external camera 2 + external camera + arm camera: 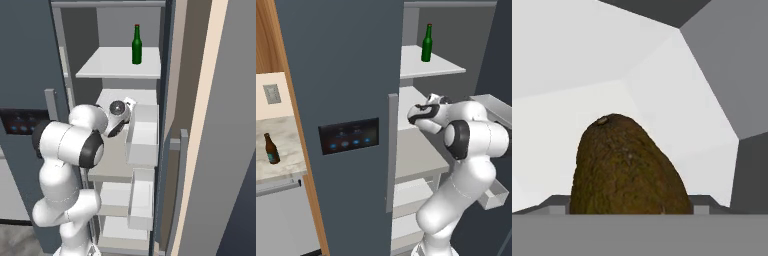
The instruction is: Place the beers on the top shelf of the fridge to keep them out of children's reach, and place the avocado on lower shelves for easy access.
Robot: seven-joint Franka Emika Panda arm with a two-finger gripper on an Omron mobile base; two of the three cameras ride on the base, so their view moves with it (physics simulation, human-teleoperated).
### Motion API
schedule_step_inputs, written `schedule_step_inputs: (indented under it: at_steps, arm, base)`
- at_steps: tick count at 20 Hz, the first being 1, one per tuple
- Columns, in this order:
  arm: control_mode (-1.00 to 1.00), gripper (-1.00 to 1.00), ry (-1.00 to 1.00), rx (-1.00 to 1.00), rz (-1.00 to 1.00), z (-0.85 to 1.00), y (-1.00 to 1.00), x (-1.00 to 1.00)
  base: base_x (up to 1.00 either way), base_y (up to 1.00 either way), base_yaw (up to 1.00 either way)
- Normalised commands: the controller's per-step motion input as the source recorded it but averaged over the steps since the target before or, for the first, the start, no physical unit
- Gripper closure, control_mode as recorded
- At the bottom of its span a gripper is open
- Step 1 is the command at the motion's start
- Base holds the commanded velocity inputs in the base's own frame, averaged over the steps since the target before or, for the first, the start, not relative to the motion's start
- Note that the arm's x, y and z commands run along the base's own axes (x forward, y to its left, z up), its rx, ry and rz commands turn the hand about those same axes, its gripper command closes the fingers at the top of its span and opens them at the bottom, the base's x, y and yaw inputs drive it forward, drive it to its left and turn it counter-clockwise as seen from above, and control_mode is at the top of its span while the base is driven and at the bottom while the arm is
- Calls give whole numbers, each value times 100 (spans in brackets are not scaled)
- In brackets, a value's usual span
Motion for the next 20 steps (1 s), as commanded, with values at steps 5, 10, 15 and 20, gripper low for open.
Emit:
schedule_step_inputs:
  at_steps: [5, 10, 15, 20]
  arm:
    - [-100, 100, 6, 0, 4, -21, -10, 52]
    - [-100, 100, 2, 0, 4, -21, -5, 58]
    - [-100, -100, 0, 0, 3, -21, 0, 61]
    - [-100, -100, -4, 0, 1, -39, 0, 11]
  base:
    - [0, 0, 0]
    - [0, 0, 0]
    - [0, 0, 0]
    - [0, 0, 0]
